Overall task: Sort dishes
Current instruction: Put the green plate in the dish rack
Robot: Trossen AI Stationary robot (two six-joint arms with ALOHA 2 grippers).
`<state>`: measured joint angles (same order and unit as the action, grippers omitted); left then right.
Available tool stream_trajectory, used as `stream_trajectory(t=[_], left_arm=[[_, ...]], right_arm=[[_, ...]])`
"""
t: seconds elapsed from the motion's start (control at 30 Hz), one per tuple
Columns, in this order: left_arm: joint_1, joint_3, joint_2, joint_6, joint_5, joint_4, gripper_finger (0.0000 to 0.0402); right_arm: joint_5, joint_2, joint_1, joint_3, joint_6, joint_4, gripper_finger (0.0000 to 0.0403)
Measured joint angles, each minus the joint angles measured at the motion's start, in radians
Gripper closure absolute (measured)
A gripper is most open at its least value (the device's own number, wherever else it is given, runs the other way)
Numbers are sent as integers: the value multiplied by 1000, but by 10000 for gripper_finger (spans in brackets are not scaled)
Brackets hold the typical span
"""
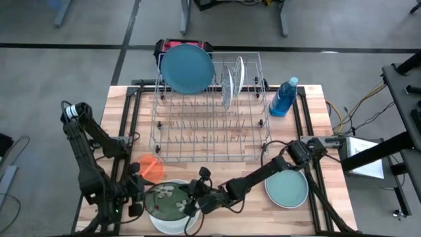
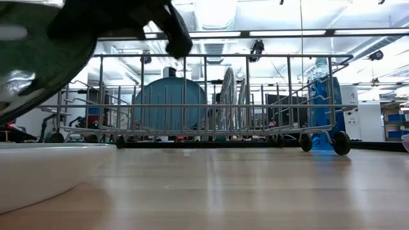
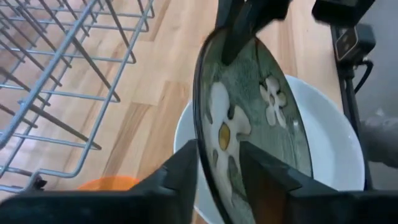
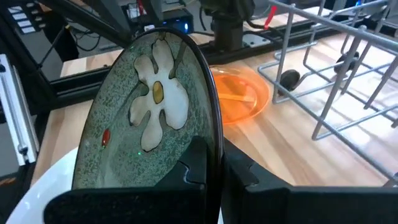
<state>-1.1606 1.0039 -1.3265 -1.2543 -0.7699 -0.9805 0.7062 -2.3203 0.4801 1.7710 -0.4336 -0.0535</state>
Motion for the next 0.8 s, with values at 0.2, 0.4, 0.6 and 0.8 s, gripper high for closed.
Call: stream_trajectory(t=[0.2, 0.4, 0.6, 0.8], left_arm=[[-1, 0, -26, 12, 35, 2, 244], [-1, -5, -77, 14, 29, 13, 226], [-1, -5, -147, 32, 26, 46, 253], [-2, 9, -197, 6, 14, 58, 341]], right_arm=[[23, 3, 2, 21, 89, -1, 402], [40, 3, 11, 47, 197, -1, 402], [57, 3, 19, 70, 281, 0, 401], [44, 3, 22, 74, 239, -5, 386]])
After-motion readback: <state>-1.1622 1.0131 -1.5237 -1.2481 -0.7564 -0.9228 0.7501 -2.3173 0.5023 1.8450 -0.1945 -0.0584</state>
